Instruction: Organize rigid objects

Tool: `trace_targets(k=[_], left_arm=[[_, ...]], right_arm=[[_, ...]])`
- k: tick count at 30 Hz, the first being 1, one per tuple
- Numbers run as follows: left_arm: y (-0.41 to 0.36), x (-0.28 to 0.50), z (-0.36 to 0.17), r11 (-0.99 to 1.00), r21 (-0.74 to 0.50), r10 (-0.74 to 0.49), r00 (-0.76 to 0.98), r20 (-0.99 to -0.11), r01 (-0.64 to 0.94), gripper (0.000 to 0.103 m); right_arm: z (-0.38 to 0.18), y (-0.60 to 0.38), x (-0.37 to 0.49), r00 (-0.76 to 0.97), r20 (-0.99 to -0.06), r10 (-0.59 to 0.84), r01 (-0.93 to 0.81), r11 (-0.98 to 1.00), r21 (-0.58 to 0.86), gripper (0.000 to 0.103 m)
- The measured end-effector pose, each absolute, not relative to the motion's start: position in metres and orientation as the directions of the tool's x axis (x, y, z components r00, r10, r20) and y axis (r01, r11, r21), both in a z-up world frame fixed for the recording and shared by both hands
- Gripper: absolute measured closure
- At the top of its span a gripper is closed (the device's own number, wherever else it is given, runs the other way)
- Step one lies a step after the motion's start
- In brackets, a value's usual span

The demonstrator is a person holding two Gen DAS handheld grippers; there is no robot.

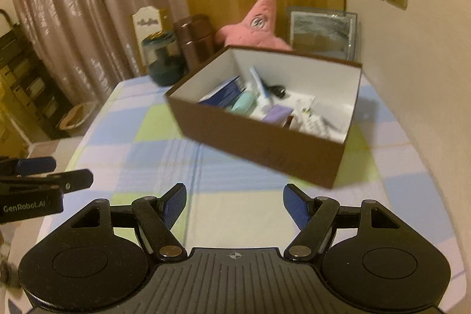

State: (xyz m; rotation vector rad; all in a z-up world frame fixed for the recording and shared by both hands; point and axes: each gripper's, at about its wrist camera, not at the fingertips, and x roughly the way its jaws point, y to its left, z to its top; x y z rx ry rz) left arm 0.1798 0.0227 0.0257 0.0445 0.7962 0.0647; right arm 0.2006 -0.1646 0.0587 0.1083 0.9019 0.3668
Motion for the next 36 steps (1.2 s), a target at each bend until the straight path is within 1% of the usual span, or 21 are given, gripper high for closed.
trace_targets(k=[7, 17, 36], left_arm=[[0.033, 0.125, 0.023, 0.998, 0.046, 0.062, 0.677, -0.733, -0.042, 0.034], [0.039, 0.078, 0.016, 0.999, 0.023, 0.042, 0.661, -0.749, -0.037, 0.034], [0.041, 0.064, 0.016, 0.998, 0.014, 0.049, 0.656, -0.753, -0.058, 0.034]], right_arm=[[0.06, -0.149, 0.151, 0.531, -0.756, 0.382, -0.282, 0.921, 0.268, 0.03], [0.063, -0.135, 0.108, 0.516, -0.764, 0.387, -0.302, 0.917, 0.261, 0.03], [0.058, -0.132, 0.098, 0.487, -0.783, 0.387, -0.315, 0.914, 0.256, 0.03]])
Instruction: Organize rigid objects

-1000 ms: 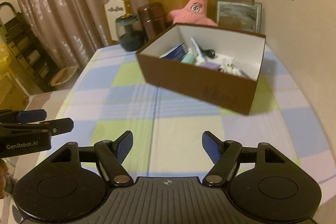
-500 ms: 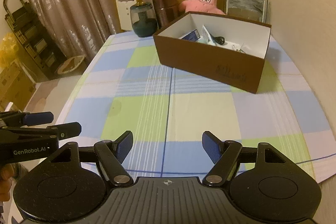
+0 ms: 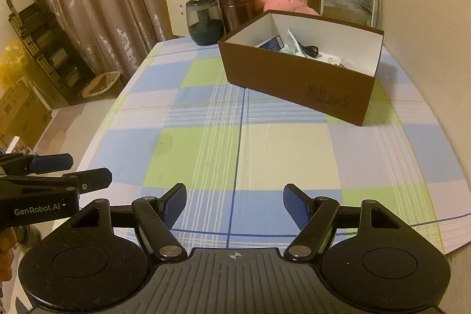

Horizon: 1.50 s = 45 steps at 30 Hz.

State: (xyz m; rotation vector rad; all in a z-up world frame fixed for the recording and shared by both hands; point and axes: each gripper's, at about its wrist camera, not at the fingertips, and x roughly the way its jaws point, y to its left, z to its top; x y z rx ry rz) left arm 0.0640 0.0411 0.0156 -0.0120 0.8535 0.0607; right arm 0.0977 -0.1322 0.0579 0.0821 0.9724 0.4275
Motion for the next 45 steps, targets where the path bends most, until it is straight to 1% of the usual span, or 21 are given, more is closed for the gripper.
trace_targets(k=[45], left_arm=[[0.0417, 0.0733, 0.013, 0.998, 0.012, 0.045, 0.657, -0.752, -0.054, 0.034]], right_arm=[[0.0584, -0.1276, 0.0984, 0.488, -0.786, 0.38, -0.316, 0.916, 0.246, 0.03]])
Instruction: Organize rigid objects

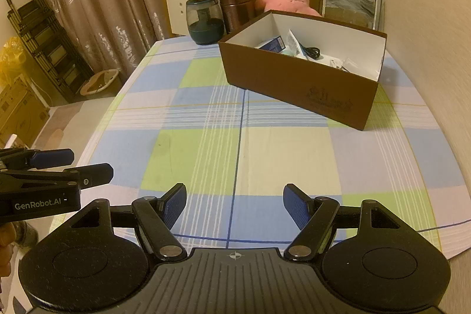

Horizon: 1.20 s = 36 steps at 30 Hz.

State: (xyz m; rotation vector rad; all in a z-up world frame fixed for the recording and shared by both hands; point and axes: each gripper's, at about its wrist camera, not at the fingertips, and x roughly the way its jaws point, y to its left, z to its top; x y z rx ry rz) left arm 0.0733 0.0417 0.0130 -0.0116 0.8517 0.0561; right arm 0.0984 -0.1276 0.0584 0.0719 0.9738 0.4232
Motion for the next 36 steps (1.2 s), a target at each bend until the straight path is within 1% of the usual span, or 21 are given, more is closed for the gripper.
trace_targets(k=[36], left_arm=[[0.0436, 0.0753, 0.0131, 0.998, 0.009, 0.044, 0.658, -0.752, -0.056, 0.034]], right_arm=[[0.0587, -0.1259, 0.0985, 0.488, -0.787, 0.378, -0.317, 0.916, 0.244, 0.03]])
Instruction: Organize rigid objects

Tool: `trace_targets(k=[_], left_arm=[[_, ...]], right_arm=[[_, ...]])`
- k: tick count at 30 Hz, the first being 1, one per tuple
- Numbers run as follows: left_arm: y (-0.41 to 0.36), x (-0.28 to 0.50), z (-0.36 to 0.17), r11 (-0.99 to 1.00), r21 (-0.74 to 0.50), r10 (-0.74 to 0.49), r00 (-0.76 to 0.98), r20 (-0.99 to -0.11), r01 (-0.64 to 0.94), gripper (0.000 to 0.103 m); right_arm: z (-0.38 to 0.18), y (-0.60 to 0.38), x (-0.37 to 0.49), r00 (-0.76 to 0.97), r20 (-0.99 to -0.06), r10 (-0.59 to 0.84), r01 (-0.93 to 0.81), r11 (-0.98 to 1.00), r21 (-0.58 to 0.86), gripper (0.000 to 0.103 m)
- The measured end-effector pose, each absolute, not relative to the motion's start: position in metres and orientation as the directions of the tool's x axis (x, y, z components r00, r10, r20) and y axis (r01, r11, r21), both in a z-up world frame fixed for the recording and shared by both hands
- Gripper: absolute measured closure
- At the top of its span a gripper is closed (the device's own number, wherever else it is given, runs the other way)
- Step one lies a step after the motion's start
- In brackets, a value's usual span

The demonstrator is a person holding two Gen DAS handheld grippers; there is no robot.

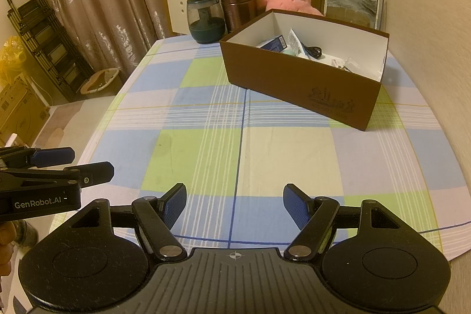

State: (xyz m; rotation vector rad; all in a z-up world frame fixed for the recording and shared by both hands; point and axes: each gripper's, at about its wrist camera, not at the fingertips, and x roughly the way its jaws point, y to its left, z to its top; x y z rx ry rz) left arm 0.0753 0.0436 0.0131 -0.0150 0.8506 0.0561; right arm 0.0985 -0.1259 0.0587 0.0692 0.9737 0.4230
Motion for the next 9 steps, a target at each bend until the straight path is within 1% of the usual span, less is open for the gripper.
trace_targets(k=[9], left_arm=[[0.0446, 0.0833, 0.0125, 0.999, 0.0, 0.031, 0.655, -0.755, -0.048, 0.034]], right_arm=[[0.0577, -0.1266, 0.0981, 0.485, -0.79, 0.376, -0.314, 0.917, 0.244, 0.03]])
